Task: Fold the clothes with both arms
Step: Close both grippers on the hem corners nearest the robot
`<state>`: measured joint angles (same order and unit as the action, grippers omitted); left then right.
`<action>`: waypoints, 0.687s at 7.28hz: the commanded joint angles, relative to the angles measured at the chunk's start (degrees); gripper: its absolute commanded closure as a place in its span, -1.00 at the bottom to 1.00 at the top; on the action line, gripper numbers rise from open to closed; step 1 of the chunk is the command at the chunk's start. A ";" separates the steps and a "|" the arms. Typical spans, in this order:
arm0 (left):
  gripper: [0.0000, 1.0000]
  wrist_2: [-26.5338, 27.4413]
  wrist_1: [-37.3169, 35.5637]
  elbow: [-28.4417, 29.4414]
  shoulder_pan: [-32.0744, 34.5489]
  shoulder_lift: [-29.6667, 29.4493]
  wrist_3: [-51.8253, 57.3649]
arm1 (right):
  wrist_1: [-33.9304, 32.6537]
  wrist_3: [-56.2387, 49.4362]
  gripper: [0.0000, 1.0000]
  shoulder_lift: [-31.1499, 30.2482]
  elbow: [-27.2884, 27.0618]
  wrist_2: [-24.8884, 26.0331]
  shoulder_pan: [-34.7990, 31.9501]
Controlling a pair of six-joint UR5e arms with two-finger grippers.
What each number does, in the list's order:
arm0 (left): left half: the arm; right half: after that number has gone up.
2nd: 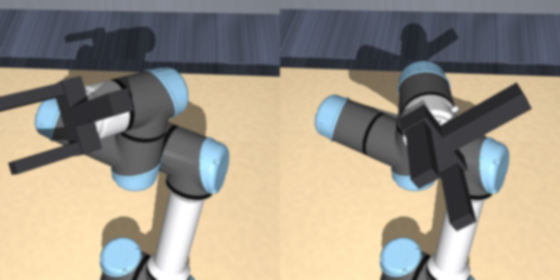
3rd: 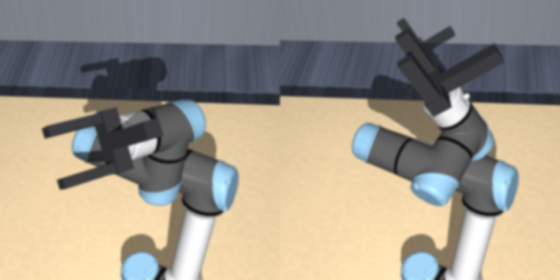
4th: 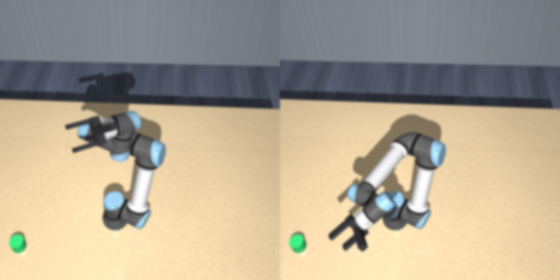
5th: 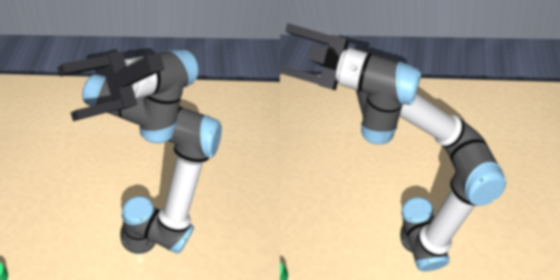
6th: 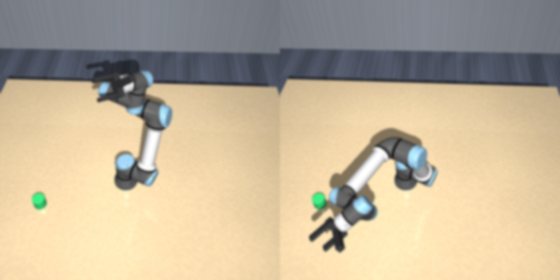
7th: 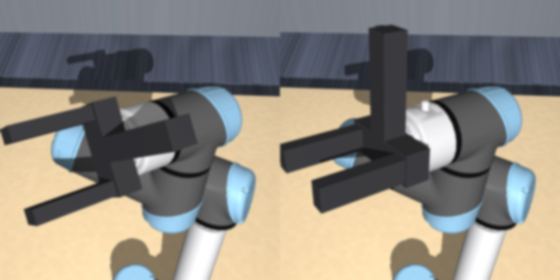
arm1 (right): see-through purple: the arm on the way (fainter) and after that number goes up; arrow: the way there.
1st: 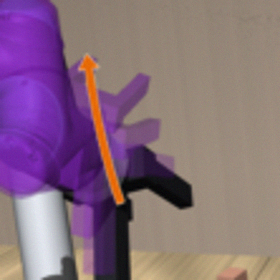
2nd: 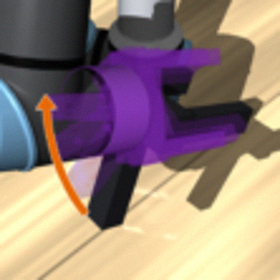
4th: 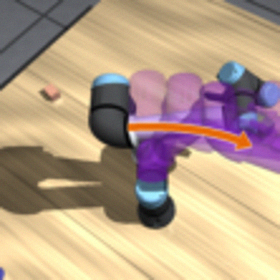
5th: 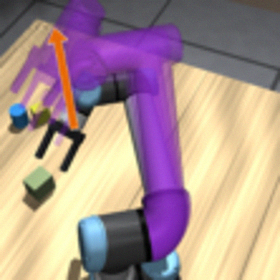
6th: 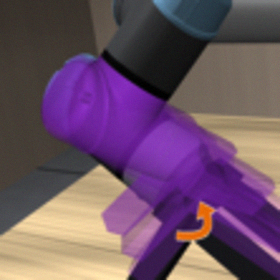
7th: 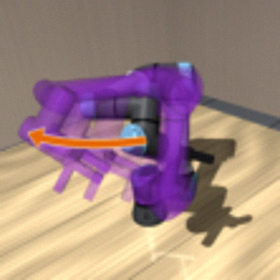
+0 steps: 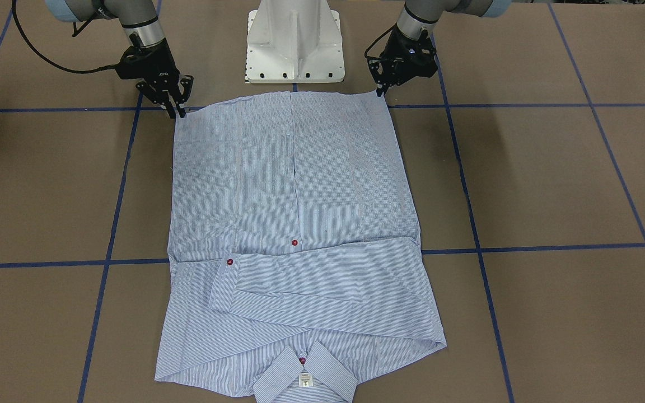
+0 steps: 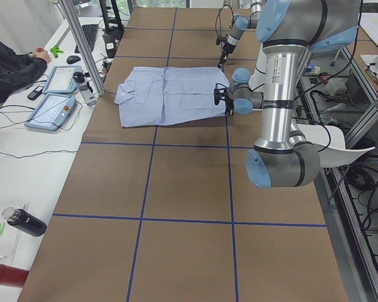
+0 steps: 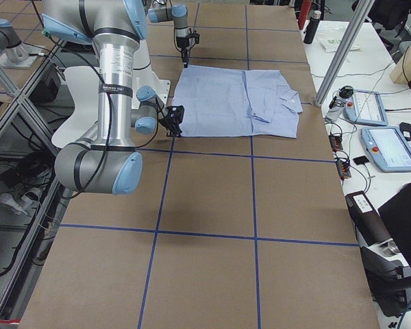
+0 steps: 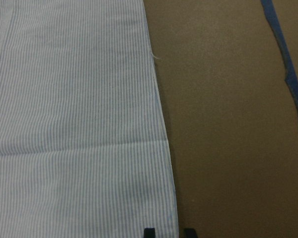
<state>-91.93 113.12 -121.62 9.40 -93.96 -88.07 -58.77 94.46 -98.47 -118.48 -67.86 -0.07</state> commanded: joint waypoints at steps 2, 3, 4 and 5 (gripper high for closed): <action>1.00 0.00 -0.09 -0.64 -0.17 0.00 0.00 | -0.03 0.20 1.00 0.39 -0.08 1.66 0.07; 1.00 -0.09 -0.09 -0.90 -0.34 0.00 0.00 | -0.03 0.20 1.00 0.39 -0.61 2.02 -0.10; 1.00 -0.17 -0.09 -1.34 -0.34 0.00 -0.09 | -0.12 0.02 1.00 0.21 -2.87 1.42 -0.36; 1.00 -0.61 -0.26 -3.52 -0.26 0.18 0.00 | -0.29 0.02 1.00 -0.48 -6.73 -1.29 -1.15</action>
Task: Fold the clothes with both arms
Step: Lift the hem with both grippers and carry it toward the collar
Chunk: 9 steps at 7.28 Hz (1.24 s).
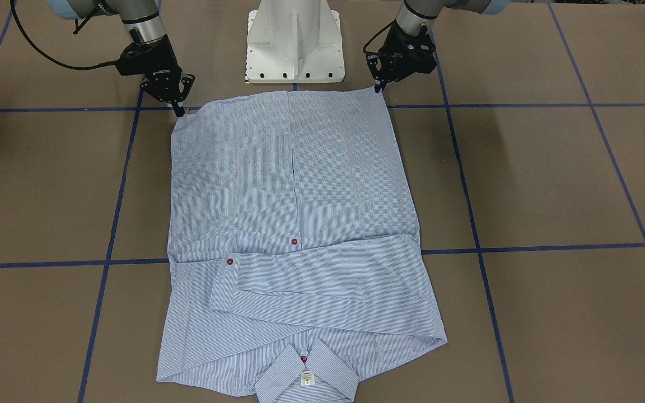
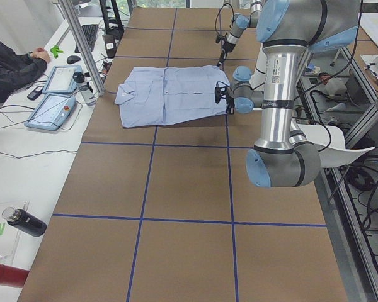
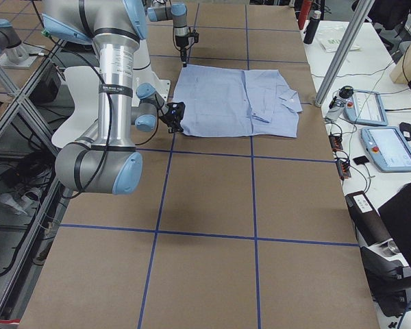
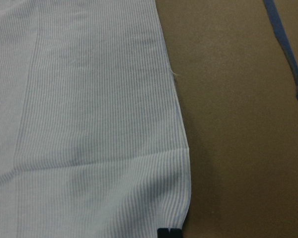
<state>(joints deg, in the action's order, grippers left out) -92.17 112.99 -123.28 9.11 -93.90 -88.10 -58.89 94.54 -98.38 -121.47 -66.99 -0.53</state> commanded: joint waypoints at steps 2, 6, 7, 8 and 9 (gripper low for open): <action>1.00 -6.48 -4.59 -9.48 0.82 0.29 0.04 | -10.47 -0.06 1.00 -1.73 -16.79 -9.79 -2.28; 1.00 -18.74 -11.21 -23.49 -0.05 0.03 -2.32 | -29.32 -0.14 1.00 1.58 -37.00 -27.48 -5.52; 1.00 -18.75 -11.30 -22.80 -0.06 0.12 -2.60 | -31.52 -0.58 1.00 2.13 -36.65 -27.41 -6.23; 1.00 -18.57 -11.30 -21.40 0.20 -0.14 -2.60 | -33.37 -1.45 1.00 4.14 -33.60 -26.88 -7.20; 1.00 -18.31 -11.30 -20.61 1.08 -0.41 -2.51 | -33.56 -2.68 1.00 7.98 -28.43 -27.05 -10.43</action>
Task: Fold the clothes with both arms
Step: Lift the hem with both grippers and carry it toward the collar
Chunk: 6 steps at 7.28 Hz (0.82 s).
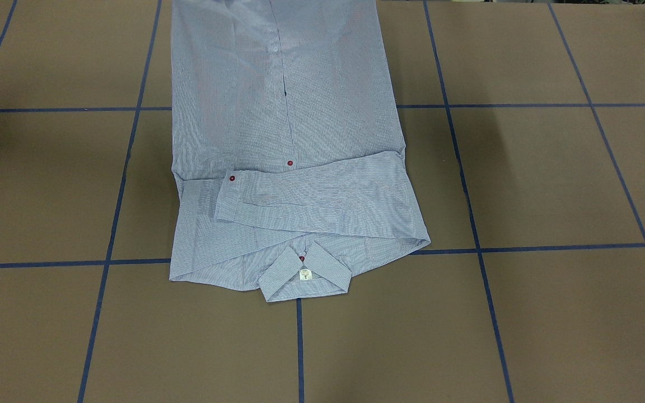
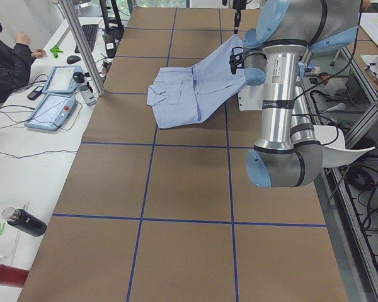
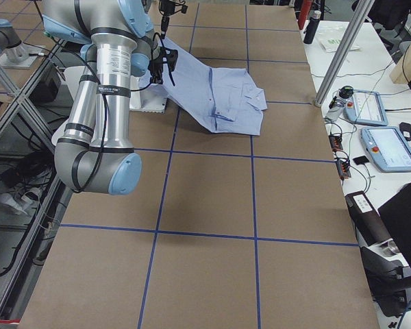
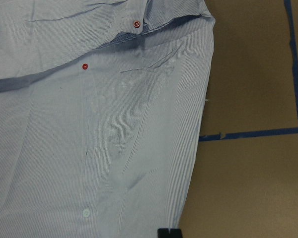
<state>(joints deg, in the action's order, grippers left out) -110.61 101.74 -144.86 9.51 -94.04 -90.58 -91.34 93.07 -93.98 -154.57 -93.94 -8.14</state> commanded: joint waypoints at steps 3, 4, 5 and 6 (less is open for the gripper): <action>1.00 0.22 -0.75 2.99 11.63 -0.36 -0.04 | -1.12 -6.58 1.00 10.19 12.51 -0.72 -11.26; 1.00 0.22 -0.75 4.22 15.59 -0.53 0.05 | -1.21 -7.80 1.00 14.13 15.58 -0.80 -13.98; 1.00 0.48 -0.75 5.28 19.72 -0.62 0.31 | -1.12 -8.60 1.00 14.52 15.96 -0.80 -16.79; 1.00 0.48 -0.93 5.90 23.50 -2.01 0.32 | -1.12 -9.82 1.00 14.87 15.62 -1.32 -19.87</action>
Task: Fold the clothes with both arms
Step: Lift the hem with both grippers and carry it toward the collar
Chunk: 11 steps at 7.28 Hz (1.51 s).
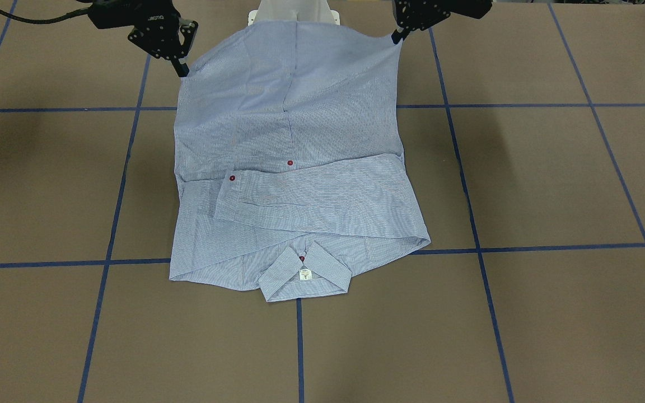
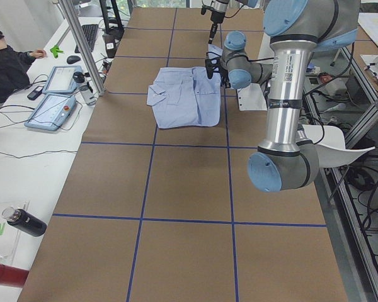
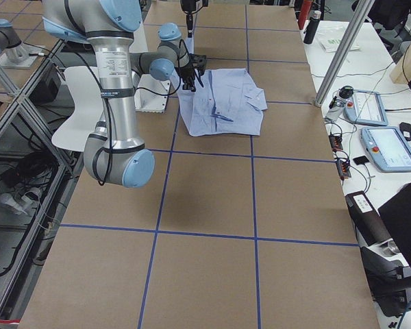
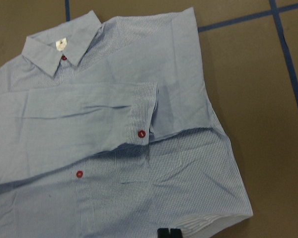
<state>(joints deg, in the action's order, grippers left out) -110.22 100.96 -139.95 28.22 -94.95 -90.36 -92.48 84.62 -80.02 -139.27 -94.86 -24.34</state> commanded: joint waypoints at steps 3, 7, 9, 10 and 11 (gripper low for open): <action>1.00 5.34 -4.89 13.08 7.20 -14.61 0.36 | 0.11 -4.29 1.00 5.74 5.20 -5.68 -12.04; 1.00 14.05 -4.55 24.60 7.20 -17.80 9.38 | 0.90 -9.28 1.00 15.93 23.12 -4.46 -13.89; 1.00 15.55 -2.02 34.44 7.20 -21.67 14.31 | 2.12 -13.06 1.00 17.88 30.17 -4.46 -15.47; 1.00 15.82 2.35 38.40 7.20 -21.68 17.03 | 6.39 -13.60 1.00 17.88 33.59 -4.46 -15.83; 1.00 15.82 4.14 40.79 7.46 -21.68 19.75 | 9.31 -13.69 1.00 17.88 36.49 -4.46 -16.18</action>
<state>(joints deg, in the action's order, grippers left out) -94.68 102.02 -103.10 35.51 -116.35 -74.04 -86.97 71.51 -62.27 -106.75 -99.32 -39.98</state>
